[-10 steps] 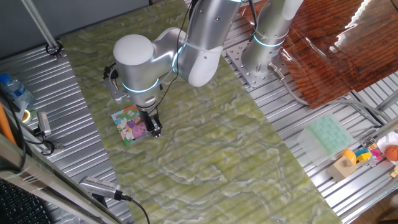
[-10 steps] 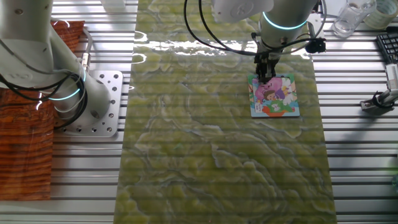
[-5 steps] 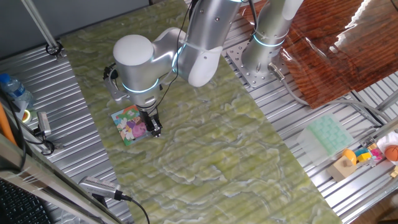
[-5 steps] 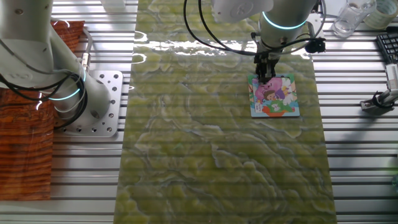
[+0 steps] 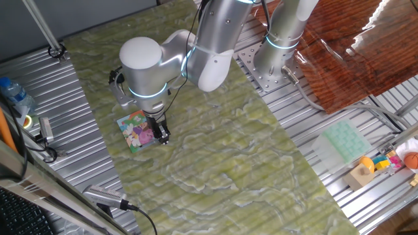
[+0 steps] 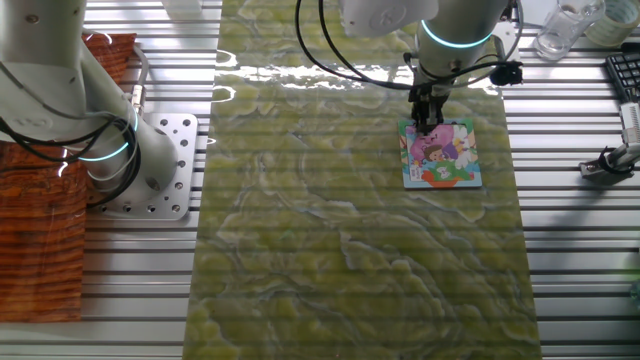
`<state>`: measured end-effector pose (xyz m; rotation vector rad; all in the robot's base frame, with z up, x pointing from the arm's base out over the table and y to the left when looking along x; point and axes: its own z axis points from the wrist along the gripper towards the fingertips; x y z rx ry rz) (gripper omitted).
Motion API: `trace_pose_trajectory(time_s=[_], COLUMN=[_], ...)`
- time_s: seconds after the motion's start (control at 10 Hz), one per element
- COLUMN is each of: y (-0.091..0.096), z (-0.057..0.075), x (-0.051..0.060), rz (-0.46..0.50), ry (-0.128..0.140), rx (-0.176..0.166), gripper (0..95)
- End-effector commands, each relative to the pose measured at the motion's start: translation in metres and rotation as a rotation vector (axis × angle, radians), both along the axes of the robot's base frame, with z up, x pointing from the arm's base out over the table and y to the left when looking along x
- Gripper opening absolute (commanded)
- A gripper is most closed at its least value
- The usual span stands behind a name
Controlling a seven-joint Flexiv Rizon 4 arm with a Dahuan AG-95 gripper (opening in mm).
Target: Assemble one piece of a puzzle
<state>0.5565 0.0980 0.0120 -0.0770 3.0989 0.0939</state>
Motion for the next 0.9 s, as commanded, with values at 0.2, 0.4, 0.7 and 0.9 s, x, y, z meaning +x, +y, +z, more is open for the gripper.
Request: trace_pose_trajectory(time_s=[0.2, 0.4, 0.7, 0.9], y=[0.0008, 0.0011, 0.0008, -0.001], z=[-0.0004, -0.0008, -0.0007, 0.0009], x=[0.0019, 0.0025, 0.002, -0.0013], rz=[0.0, -0.001, 0.0, 0.003], ry=[0.002, 0.002, 0.005, 0.009], rx=[-0.001, -0.002, -0.005, -0.005], gripper=[38.0, 38.0, 38.0, 38.0])
